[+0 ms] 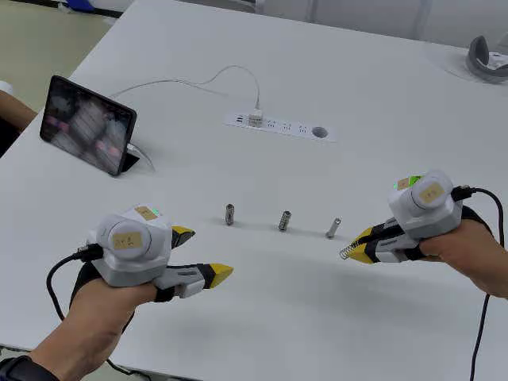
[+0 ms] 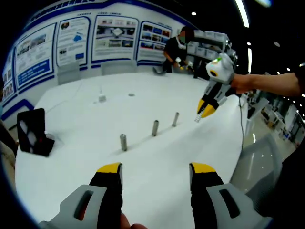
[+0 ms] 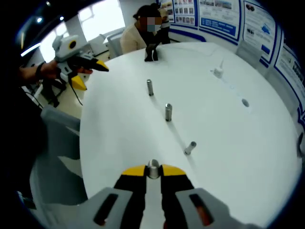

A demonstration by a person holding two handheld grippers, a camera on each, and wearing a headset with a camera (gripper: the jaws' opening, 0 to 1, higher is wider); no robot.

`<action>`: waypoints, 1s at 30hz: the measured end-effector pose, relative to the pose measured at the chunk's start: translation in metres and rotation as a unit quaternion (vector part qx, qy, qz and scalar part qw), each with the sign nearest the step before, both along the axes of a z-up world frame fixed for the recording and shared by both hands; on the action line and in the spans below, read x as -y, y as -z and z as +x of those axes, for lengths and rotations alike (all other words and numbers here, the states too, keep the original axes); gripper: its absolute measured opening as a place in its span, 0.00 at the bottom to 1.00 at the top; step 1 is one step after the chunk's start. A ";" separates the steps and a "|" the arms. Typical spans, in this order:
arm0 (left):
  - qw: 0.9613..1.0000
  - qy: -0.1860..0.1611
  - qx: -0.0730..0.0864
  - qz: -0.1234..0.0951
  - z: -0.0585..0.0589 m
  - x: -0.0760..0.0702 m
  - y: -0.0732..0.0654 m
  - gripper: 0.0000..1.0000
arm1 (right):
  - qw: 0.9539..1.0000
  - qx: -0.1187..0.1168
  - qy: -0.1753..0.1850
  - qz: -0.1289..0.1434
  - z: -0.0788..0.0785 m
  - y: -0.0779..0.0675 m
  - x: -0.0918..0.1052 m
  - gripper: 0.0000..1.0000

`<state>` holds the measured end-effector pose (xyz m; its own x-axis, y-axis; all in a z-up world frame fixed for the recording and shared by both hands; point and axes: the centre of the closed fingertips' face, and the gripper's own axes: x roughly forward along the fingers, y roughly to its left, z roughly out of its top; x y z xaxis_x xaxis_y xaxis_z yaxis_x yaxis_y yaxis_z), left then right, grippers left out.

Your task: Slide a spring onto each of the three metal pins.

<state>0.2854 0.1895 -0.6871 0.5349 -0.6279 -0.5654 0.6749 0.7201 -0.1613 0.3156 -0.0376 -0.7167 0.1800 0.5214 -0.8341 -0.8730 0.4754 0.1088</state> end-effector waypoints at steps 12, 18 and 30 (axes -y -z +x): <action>1.000 -0.022 -0.018 -0.002 -0.001 -0.010 0.004 0.69 | 1.000 0.013 0.019 -0.007 0.029 -0.010 0.005 0.12; 0.999 -0.030 -0.031 0.001 -0.003 -0.013 0.011 0.73 | 0.999 0.019 0.021 -0.015 0.044 -0.010 0.007 0.12; 0.999 -0.039 -0.036 0.001 -0.001 -0.020 0.013 0.76 | 0.999 0.016 0.018 -0.023 0.060 -0.002 0.008 0.12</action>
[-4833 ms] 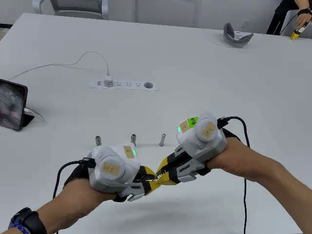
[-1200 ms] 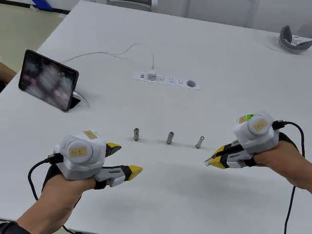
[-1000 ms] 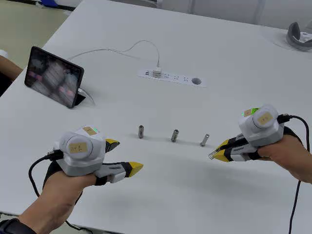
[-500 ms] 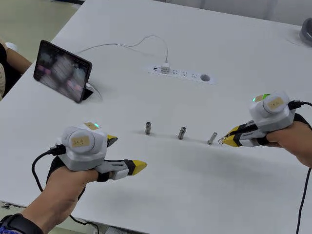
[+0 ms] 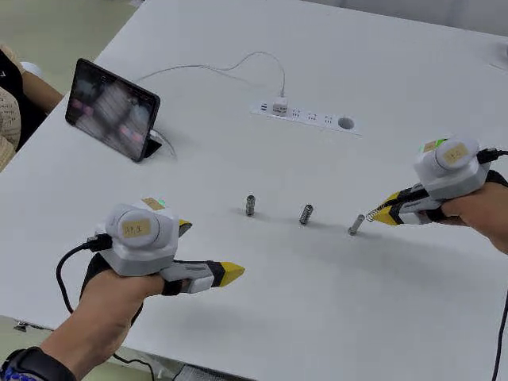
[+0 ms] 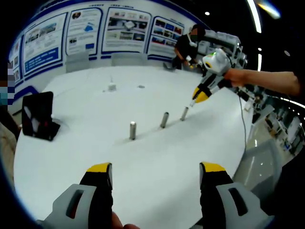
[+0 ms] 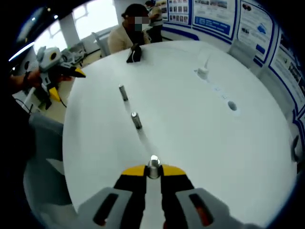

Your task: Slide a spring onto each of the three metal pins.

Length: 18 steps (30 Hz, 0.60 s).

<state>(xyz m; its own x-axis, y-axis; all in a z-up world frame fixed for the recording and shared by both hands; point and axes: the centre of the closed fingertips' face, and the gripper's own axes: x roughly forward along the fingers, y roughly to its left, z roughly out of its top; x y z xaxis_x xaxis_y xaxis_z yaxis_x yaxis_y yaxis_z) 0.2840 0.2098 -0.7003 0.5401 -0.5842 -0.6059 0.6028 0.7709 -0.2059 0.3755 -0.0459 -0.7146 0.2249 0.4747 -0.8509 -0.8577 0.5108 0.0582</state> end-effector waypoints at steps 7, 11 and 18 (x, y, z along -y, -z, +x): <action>1.000 0.000 -0.003 0.000 -0.001 0.000 0.001 0.76 | 1.000 -0.004 -0.003 -0.001 0.004 0.005 -0.003 0.12; 1.000 0.000 -0.003 0.000 0.000 -0.001 0.001 0.76 | 1.000 -0.007 -0.006 -0.003 0.006 0.010 -0.004 0.12; 1.000 0.000 -0.003 0.000 0.001 -0.002 -0.001 0.76 | 1.000 -0.011 -0.010 -0.005 0.007 0.015 -0.009 0.12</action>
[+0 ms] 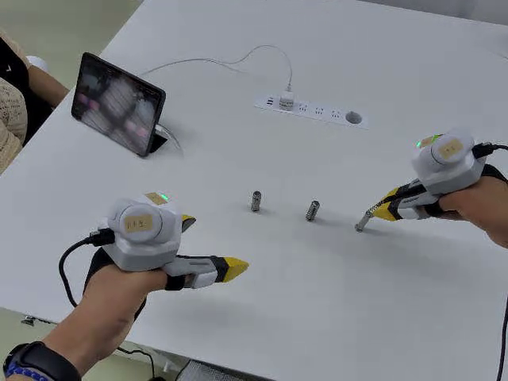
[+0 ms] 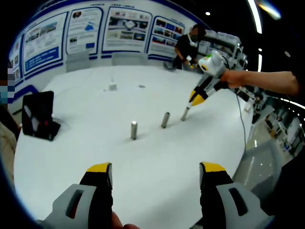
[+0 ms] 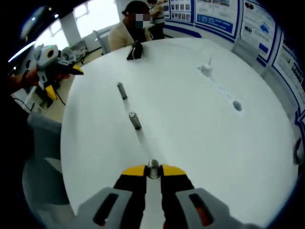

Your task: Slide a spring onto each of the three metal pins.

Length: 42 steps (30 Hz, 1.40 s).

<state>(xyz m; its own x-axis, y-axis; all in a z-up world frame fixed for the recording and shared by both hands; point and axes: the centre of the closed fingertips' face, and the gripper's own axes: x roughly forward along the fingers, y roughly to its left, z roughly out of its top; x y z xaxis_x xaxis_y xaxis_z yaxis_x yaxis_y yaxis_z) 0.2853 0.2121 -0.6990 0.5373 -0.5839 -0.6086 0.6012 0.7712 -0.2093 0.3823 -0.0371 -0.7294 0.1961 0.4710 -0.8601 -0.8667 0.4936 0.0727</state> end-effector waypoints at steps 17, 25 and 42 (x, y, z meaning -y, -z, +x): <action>1.000 -0.001 -0.004 -0.001 -0.001 -0.003 0.002 0.76 | 0.999 -0.004 -0.027 -0.023 0.001 0.013 -0.007 0.12; 1.000 0.001 -0.006 -0.001 -0.002 0.000 0.004 0.75 | 0.998 -0.004 -0.042 -0.037 -0.001 0.021 -0.008 0.13; 1.000 0.003 -0.010 -0.002 0.000 0.002 0.007 0.75 | 0.998 -0.008 -0.048 -0.051 -0.003 0.046 -0.011 0.13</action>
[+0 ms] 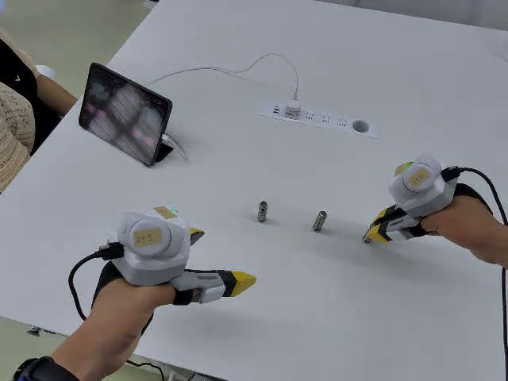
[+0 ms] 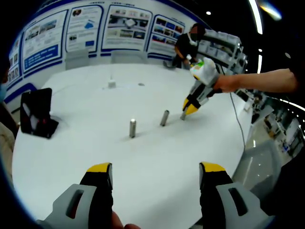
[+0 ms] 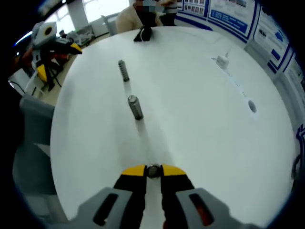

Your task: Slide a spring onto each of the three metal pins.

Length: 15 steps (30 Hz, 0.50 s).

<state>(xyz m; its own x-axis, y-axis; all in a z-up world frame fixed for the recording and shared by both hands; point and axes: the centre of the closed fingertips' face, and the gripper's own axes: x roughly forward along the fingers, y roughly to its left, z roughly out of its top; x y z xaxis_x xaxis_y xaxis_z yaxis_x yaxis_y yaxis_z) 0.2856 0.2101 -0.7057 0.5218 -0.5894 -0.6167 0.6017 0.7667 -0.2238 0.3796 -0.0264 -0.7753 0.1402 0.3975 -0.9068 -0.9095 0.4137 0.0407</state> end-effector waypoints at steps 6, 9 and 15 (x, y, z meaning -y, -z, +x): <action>1.000 0.000 -0.001 0.001 0.000 -0.001 0.001 0.75 | 1.000 -0.004 0.007 0.003 0.000 0.004 0.000 0.13; 1.000 0.001 -0.002 0.002 0.000 -0.001 0.000 0.76 | 1.000 -0.005 0.007 0.003 0.000 0.005 -0.001 0.13; 1.000 0.003 0.000 0.002 0.003 0.000 -0.001 0.76 | 1.000 -0.009 0.015 0.007 -0.005 0.003 0.000 0.21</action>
<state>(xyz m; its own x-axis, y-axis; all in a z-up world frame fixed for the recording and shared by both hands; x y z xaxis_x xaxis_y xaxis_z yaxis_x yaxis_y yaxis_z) 0.2885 0.2102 -0.7045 0.5192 -0.5891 -0.6191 0.6058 0.7647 -0.2195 0.3751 -0.0264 -0.7785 0.1356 0.4065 -0.9035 -0.8954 0.4407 0.0638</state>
